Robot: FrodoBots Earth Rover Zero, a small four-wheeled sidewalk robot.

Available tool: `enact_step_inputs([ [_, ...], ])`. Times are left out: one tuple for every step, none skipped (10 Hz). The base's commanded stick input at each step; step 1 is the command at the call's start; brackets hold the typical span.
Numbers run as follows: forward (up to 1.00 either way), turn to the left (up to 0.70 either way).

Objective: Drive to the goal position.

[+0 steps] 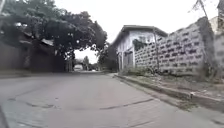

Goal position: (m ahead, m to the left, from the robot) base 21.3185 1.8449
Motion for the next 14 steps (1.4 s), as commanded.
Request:
enact_step_inputs([
  [1.00,0.00],
  [1.00,0.00],
  [1.00,0.00],
  [1.00,0.00],
  [1.00,0.00],
  [1.00,0.00],
  [1.00,-0.02],
  [1.00,-0.04],
  [1.00,-0.01],
  [1.00,0.00],
  [1.00,0.00],
  [1.00,0.00],
  [1.00,-0.01],
  [1.00,-0.12],
])
